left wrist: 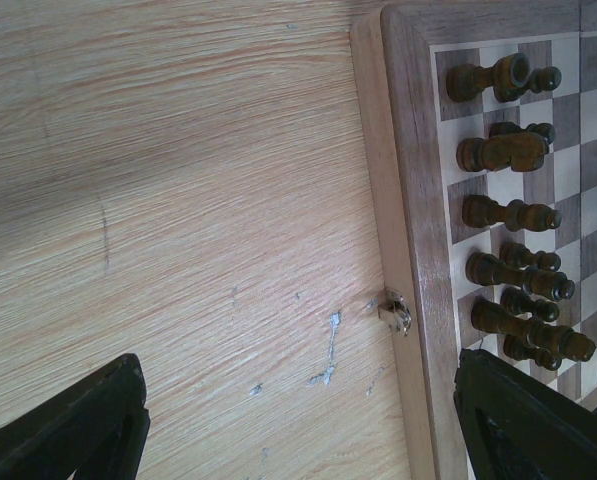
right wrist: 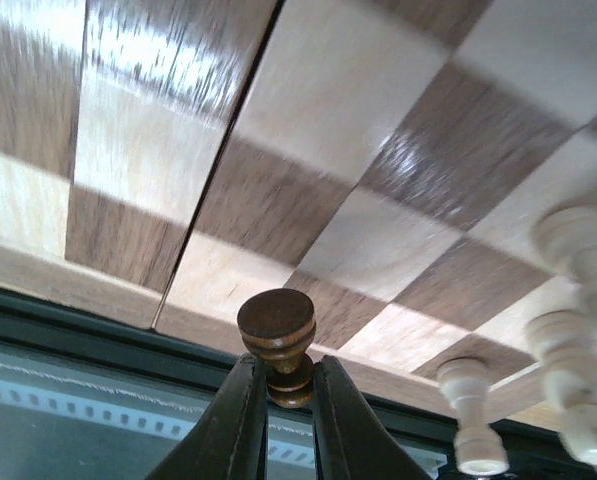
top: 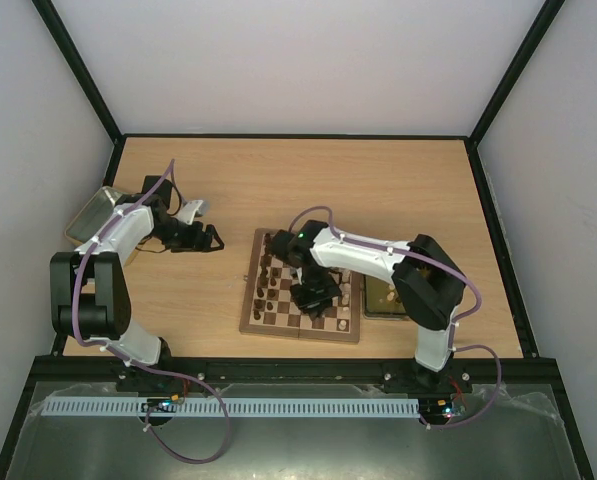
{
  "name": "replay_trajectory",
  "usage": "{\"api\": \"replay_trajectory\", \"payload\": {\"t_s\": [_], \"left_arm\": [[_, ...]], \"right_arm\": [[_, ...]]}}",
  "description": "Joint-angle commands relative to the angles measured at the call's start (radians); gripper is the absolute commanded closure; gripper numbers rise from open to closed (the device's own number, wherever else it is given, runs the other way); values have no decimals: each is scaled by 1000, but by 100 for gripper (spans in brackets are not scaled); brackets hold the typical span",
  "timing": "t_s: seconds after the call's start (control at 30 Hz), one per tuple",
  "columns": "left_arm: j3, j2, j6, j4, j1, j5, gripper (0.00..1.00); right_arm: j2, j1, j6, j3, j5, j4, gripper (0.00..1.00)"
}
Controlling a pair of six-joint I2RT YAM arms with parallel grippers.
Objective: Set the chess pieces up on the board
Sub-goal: Place the chess piece in the storage box.
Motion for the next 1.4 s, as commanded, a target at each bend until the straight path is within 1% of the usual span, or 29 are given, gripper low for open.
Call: {"api": "replay_trajectory", "payload": {"t_s": [0.0,0.13,0.3,0.4,0.53,0.77,1.07,1.37], "left_arm": [[2,-2,11,-22,6,17,16],[4,2,12,-24,6,19,16],[7,10,10,-27,5,28,16],[7,16,9,-27,5,28,16],[8,19,6,-25,5,22,16],[5,23,2,-22,1,14,16],[5,34,5,-22,0,23,16],[8,45,11,-27,0,34,16]], "right_arm": [[-39,-77,22,48,54,-45,89],[-107,-167,40,38,77,-57,89],[-224,-318,52,-51,61,-22,89],[-278,-411,52,-138,11,29,89],[-307,-500,37,-200,-41,76,90],[-316,-587,25,-230,-41,107,89],[-327,-648,30,-275,-33,111,90],[-296,-692,42,-277,-46,136,89]]}}
